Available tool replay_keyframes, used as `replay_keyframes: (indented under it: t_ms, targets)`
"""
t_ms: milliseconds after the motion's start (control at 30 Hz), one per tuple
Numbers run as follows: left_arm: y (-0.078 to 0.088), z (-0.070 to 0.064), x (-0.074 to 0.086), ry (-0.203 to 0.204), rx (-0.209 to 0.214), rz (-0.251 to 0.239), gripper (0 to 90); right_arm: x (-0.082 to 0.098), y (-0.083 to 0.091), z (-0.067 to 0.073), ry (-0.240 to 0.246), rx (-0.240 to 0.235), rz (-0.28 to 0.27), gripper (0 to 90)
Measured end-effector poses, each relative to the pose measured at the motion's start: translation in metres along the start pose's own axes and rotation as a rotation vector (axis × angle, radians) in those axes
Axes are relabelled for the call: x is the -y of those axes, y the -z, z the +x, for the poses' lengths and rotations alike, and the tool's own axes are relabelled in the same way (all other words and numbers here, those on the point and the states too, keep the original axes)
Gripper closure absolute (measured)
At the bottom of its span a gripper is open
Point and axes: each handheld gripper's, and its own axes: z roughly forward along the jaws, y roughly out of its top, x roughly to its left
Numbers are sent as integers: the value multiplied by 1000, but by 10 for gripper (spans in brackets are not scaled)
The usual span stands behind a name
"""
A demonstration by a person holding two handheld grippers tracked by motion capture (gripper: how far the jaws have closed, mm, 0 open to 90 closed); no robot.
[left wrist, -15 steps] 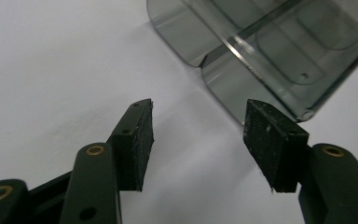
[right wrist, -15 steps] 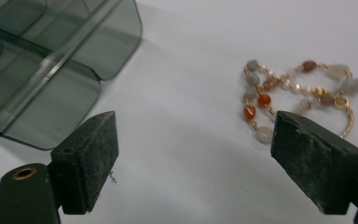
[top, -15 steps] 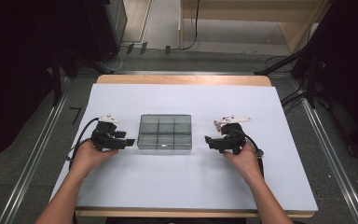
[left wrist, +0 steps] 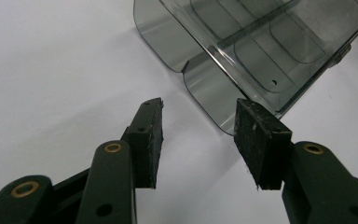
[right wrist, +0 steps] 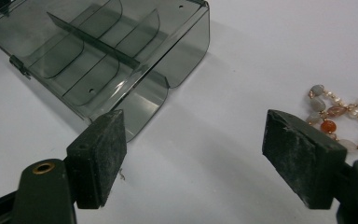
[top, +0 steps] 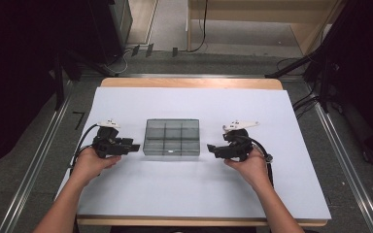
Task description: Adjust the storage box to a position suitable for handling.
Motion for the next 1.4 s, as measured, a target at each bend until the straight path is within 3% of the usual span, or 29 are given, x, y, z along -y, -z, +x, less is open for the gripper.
replay_keyframes:
  t_ms: [167,233,333,433,733,867,1033,1400]
  targets:
    - [-1,2,0,41,1,32,514,0,1,1,5,-12,-6,233]
    - [-2,2,0,30,-2,45,501,-1,2,2,9,-17,-10,241]
    - [-3,2,0,4,-2,55,411,-1,3,3,2,-21,-8,286]
    - [-4,1,-1,12,16,81,404,-1,3,4,3,-16,2,301]
    - [-3,-4,-3,6,49,81,375,0,4,8,-5,-45,-8,329]
    - [-2,-4,-4,-4,60,77,366,0,4,9,6,-30,0,358]
    - [2,-3,-4,-5,73,57,383,2,1,11,26,-24,43,378]
    - [5,-8,-4,-40,86,39,435,1,2,17,36,-37,37,424]
